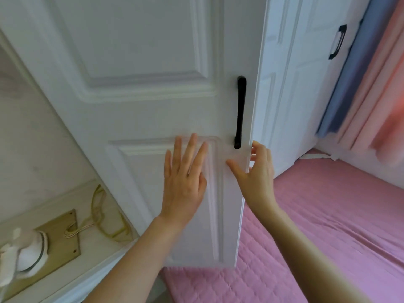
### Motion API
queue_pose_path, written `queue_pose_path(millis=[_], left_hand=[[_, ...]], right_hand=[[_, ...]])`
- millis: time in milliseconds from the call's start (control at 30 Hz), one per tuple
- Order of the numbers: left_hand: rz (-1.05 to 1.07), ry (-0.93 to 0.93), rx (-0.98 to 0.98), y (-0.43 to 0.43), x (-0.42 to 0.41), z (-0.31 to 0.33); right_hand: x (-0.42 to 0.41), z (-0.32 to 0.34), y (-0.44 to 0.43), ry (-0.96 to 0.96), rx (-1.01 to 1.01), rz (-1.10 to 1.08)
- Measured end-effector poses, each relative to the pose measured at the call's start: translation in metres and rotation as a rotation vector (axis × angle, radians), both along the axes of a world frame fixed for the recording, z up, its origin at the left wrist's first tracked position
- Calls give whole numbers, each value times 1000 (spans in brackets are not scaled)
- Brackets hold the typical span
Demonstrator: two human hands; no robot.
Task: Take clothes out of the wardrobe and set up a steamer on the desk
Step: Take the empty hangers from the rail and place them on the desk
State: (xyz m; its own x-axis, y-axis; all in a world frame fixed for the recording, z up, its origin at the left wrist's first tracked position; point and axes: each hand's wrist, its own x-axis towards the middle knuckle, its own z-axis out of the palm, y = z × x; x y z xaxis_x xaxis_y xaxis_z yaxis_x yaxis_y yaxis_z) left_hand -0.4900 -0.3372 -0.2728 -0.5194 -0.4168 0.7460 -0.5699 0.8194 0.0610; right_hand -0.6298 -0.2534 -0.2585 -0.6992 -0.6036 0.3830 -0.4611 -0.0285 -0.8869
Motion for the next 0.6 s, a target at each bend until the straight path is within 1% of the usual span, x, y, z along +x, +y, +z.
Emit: queue_pose_path(millis=[200, 300, 433, 500, 600], left_hand=[[173, -71, -192, -48, 11, 29], [226, -128, -243, -70, 9, 30], [273, -126, -270, -89, 0, 23], [298, -120, -280, -98, -4, 20], [334, -118, -315, -110, -8, 16]], right_hand=[[-18, -1, -41, 14, 52, 34], [-25, -1, -59, 15, 52, 51], [-29, -3, -79, 21, 23, 77], [-28, -5, -87, 76, 44, 82], [-17, -10, -96, 254, 77, 105]])
